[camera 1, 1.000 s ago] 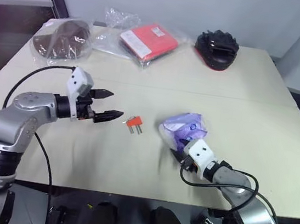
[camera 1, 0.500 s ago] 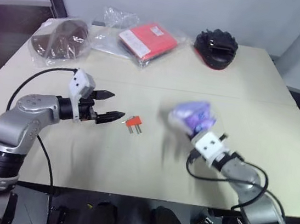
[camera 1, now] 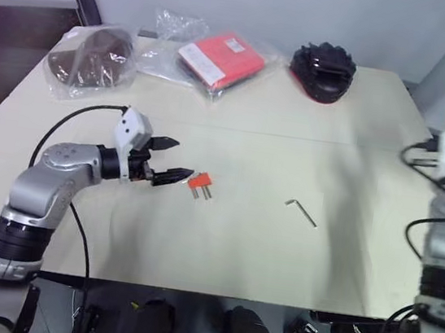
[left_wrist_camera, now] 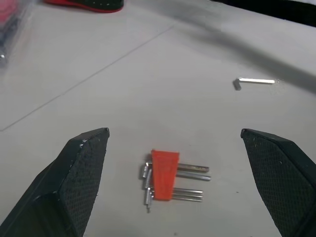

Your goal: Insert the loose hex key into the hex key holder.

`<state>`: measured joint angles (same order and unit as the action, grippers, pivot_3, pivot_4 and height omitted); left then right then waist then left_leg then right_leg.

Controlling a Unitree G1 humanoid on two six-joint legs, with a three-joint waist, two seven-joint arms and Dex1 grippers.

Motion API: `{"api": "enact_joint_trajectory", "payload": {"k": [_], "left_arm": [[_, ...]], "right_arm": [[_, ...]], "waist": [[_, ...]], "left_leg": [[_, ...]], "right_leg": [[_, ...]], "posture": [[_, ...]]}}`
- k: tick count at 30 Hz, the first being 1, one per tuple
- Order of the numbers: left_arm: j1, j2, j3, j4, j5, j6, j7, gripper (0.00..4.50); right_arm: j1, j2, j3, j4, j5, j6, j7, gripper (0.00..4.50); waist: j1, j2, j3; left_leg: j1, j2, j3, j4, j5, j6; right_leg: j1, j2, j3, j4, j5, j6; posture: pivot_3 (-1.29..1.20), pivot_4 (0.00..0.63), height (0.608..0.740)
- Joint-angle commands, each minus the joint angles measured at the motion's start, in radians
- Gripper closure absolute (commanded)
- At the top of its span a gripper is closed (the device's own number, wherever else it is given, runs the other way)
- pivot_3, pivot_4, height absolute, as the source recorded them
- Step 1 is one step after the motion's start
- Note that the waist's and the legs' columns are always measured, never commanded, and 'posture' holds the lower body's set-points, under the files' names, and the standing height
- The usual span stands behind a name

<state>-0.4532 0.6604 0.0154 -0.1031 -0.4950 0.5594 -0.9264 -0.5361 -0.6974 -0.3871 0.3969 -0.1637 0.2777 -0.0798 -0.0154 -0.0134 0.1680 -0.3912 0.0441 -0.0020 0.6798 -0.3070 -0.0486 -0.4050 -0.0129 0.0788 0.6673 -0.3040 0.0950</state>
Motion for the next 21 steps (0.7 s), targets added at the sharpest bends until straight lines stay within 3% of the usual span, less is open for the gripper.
{"api": "enact_joint_trajectory", "payload": {"k": [1,5,14,17,21], "left_arm": [[-0.020,-0.004,0.015,-0.018,0.007,-0.020,0.008,0.00],[-0.017,-0.004,0.020,-0.023,0.010,-0.017,0.009,0.00],[-0.020,-0.008,0.016,-0.026,0.012,-0.012,0.014,0.00],[-0.023,-0.008,0.015,-0.024,0.013,-0.012,0.013,0.00],[-0.024,-0.008,0.014,-0.023,0.014,-0.011,0.012,0.00]], "right_arm": [[-0.043,-0.007,-0.065,0.113,0.065,-0.004,-0.036,4.46],[-0.045,0.022,-0.086,0.146,0.146,0.060,0.008,4.46],[0.027,0.124,-0.034,-0.036,0.209,0.178,0.058,4.46],[0.043,0.130,-0.031,-0.069,0.218,0.201,0.056,3.27],[0.062,0.124,-0.037,-0.126,0.231,0.217,0.061,1.19]], "waist": [[-0.008,0.000,0.000],[-0.030,0.001,0.000],[-0.033,0.003,0.000],[-0.024,0.003,0.000],[-0.025,0.003,0.000]], "left_leg": [[0.000,0.001,0.000,0.000,0.000,0.000],[0.001,0.002,0.000,-0.001,0.000,0.000],[0.001,0.002,0.000,-0.001,0.000,0.000],[0.001,0.001,0.000,-0.001,0.000,0.000],[0.000,0.001,0.000,0.000,0.000,0.000]], "right_leg": [[0.000,0.001,0.000,0.000,0.000,0.000],[-0.001,0.002,0.001,0.001,0.000,0.000],[-0.001,0.002,0.001,0.002,0.000,0.000],[-0.001,0.001,0.001,0.002,0.000,0.000],[-0.001,0.001,0.002,0.001,0.000,0.000]], "posture": [[0.00,0.150,0.740],[0.00,0.150,0.740],[0.00,0.150,0.740],[0.00,0.150,0.740],[0.00,0.150,0.740]]}}
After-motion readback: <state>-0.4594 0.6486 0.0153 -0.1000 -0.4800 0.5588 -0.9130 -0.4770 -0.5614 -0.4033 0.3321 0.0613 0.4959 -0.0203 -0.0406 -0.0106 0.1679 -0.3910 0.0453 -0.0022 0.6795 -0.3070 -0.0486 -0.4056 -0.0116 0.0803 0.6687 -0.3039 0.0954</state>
